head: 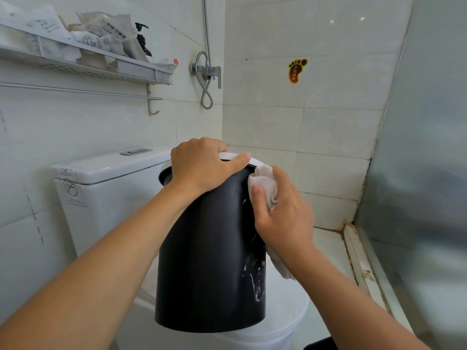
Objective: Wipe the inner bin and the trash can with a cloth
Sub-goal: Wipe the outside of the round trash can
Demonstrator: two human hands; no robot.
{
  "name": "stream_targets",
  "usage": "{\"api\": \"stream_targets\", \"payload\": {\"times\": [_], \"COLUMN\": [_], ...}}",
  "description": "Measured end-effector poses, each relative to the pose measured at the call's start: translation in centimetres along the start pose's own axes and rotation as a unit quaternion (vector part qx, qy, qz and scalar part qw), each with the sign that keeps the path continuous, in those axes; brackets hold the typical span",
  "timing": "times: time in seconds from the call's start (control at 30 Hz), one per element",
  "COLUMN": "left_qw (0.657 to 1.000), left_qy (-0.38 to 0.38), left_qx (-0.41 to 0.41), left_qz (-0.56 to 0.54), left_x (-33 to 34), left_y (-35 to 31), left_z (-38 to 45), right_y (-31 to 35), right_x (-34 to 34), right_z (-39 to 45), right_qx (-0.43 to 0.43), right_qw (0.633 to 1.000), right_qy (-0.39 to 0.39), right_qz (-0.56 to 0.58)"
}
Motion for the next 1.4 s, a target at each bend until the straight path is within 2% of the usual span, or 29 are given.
{"api": "stream_targets", "payload": {"times": [0.1,0.2,0.33,0.43,0.57,0.77,0.87,1.0,1.07,1.17,1.23,1.4], "left_qw": [1.0,1.0,1.0,0.999,0.998,0.999,0.998,0.997,0.997,0.998,0.998,0.997], "left_qy": [0.001,0.004,0.01,0.006,0.0,0.008,0.009,0.004,0.002,0.004,0.005,0.003], "left_qx": [0.001,-0.002,-0.011,0.005,0.015,0.001,0.012,0.027,0.023,0.004,0.001,0.016], "left_qz": [-0.01,-0.008,-0.027,-0.044,-0.054,-0.051,-0.056,-0.068,-0.07,-0.068,-0.067,-0.078], "left_x": [-0.1,-0.3,-0.4,-0.5,-0.8,-0.7,-0.7,-0.6,-0.7,-0.7,-0.5,-0.9], "left_y": [0.0,0.5,1.9,2.1,1.9,1.9,1.7,1.6,1.8,2.3,2.6,2.7], "left_z": [-0.1,0.0,0.0,-0.2,-0.3,-0.3,-0.3,-0.5,-0.4,-0.3,-0.3,-0.4], "right_y": [-0.4,0.0,1.9,2.3,2.0,3.3,2.9,2.1,2.3,3.1,3.2,2.2], "right_x": [-0.1,-0.2,-0.8,-1.3,-1.3,-1.6,-1.8,-2.0,-1.9,-1.8,-1.9,-1.5], "right_z": [0.6,0.6,-0.9,-0.7,1.4,-2.4,-1.8,1.0,0.9,-1.6,-2.5,1.2], "right_qx": [0.012,0.009,-0.123,-0.173,-0.128,-0.233,-0.209,-0.111,-0.135,-0.234,-0.261,-0.161], "right_qw": [1.0,0.998,0.988,0.982,0.991,0.971,0.976,0.992,0.989,0.97,0.962,0.986], "right_qy": [0.006,0.049,0.09,0.071,0.028,0.029,0.018,-0.02,-0.014,0.058,0.082,0.002], "right_qz": [0.018,0.027,0.003,-0.022,-0.039,-0.044,-0.051,-0.058,-0.054,-0.02,-0.019,-0.037]}}
Point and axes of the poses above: each hand's wrist, its own z-axis towards the middle knuckle, its own x-axis out of the palm, y = z × x, the point moved 5 cm from there along z, towards the middle knuckle, and after that the axes turned 8 degrees about -y, right-handed, at the moved point
